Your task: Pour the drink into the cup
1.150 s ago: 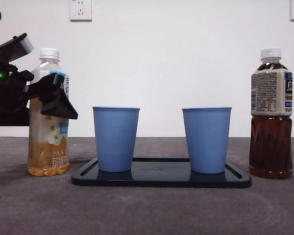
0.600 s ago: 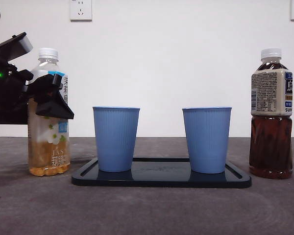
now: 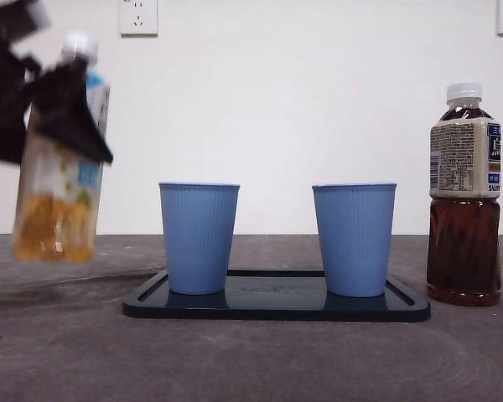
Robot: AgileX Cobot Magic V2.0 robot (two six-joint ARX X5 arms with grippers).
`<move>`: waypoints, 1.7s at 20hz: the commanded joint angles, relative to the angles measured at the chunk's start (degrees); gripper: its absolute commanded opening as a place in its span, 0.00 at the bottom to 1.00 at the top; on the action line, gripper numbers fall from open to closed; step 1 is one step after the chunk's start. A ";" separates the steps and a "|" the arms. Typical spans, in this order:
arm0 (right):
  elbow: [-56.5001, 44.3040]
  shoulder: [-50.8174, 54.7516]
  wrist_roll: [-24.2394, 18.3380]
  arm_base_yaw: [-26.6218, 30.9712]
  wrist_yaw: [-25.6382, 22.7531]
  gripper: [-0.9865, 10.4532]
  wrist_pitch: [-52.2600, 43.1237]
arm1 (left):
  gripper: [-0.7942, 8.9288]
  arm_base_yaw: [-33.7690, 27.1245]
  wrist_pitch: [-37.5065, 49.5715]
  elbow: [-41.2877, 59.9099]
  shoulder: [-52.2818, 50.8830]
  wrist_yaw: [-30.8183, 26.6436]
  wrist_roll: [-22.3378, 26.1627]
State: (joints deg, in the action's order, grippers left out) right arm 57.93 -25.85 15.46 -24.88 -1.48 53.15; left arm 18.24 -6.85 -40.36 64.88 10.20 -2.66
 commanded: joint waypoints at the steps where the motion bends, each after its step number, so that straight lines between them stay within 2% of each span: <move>1: 1.03 -0.22 0.59 -0.37 0.00 0.54 -0.81 | 0.32 0.79 -10.95 -7.87 -0.02 0.07 1.84; 5: 1.03 -0.22 0.57 -0.37 -0.02 0.54 -0.87 | 0.32 1.84 -25.94 -17.35 2.14 -4.24 5.14; 7: 1.03 -0.22 0.55 -0.37 -0.02 0.54 -0.87 | 0.32 2.64 -30.38 -20.81 3.58 -7.45 7.50; 10: 1.03 -0.24 0.39 -0.37 -0.02 0.54 -0.87 | 0.32 4.59 -35.65 -25.55 6.16 -13.40 11.34; 14: 1.03 -0.24 0.42 -0.37 -0.02 0.54 -0.87 | 0.32 8.70 -40.46 -30.47 10.60 -25.51 15.65; 17: 1.03 -0.22 0.39 -0.37 -0.07 0.54 -0.87 | 0.32 11.85 -42.69 -32.98 14.36 -33.24 17.97; 24: 1.03 -0.24 0.37 -0.37 -0.22 0.54 -0.87 | 0.32 17.44 -44.81 -34.99 22.38 -45.42 22.05; 34: 1.03 -0.22 -0.13 -0.37 -0.24 0.54 -0.85 | 0.32 22.29 -44.70 -34.99 28.52 -57.42 26.36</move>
State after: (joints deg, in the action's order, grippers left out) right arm 57.93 -25.85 15.42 -24.88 -1.56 52.93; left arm 40.01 -52.12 -73.06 92.71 -44.69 21.85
